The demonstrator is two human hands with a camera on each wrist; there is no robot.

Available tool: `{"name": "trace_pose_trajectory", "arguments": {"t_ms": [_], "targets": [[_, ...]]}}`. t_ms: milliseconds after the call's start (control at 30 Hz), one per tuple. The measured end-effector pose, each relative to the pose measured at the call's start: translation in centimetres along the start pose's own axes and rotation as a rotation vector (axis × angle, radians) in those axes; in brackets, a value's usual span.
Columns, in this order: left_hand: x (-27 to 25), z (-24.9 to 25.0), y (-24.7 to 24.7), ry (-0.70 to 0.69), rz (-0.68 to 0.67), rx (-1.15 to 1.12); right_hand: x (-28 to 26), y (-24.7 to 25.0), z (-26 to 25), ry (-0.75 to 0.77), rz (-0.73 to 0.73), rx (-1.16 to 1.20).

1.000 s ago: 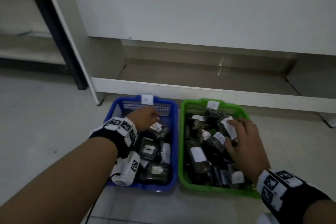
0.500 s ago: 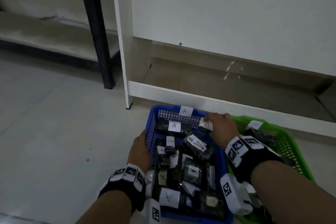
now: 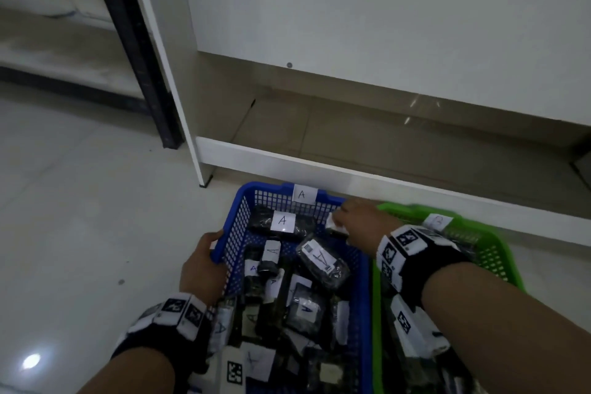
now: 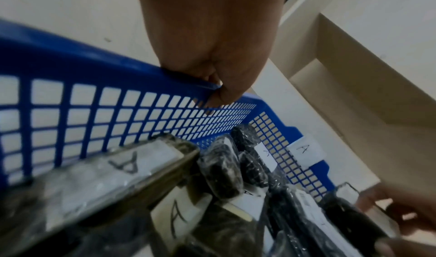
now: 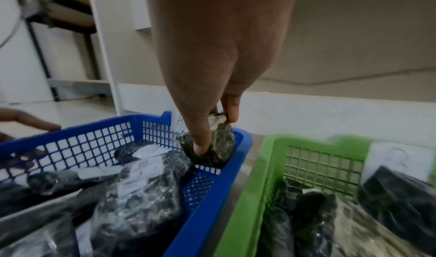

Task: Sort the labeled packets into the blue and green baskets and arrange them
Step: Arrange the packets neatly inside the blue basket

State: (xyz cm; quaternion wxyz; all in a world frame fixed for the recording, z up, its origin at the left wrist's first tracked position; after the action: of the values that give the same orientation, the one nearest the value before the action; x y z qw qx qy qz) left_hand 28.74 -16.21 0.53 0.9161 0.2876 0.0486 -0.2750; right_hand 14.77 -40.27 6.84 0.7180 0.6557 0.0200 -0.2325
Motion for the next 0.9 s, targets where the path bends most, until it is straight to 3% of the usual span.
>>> {"name": "trace_pose_trajectory", "arguments": {"t_ms": [233,433,533,600,733,900], "targets": [[1.0,2.4,-1.4,0.123,-0.148,0.437,2.9,-3.9,-0.8,0.071,-0.173,0.133],[0.4,3.9,-2.2,0.166,-0.274,0.923,3.5,-4.2,-0.2,0.042,-0.006,0.133],[0.9,6.7,-3.0,-0.024,-0.221,1.298,3.9,-4.8,-0.1,0.036,0.003,0.111],[1.2,8.8,-4.1,-0.192,-0.204,1.415,3.8,-4.5,-0.1,0.052,0.024,0.096],[1.7,12.7,-7.6,-0.519,-0.344,1.325,2.7,-2.9,0.7,0.049,0.108,0.147],[2.4,16.7,-11.3,-0.674,-0.521,0.512,1.2,2.0,2.3,-0.063,0.307,0.477]]}}
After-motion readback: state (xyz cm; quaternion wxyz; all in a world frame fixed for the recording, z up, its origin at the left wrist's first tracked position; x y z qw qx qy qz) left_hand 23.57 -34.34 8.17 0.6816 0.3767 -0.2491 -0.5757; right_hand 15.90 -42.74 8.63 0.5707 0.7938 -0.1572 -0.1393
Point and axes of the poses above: each hand's wrist, its own x-axis towards the middle knuckle, its own y-axis out of the back of the hand, z = x × y, the point moved 10 cm from there along x, towards the middle knuckle, and after that the axes turned 6 degrees about -x, right-handed, at the moved point
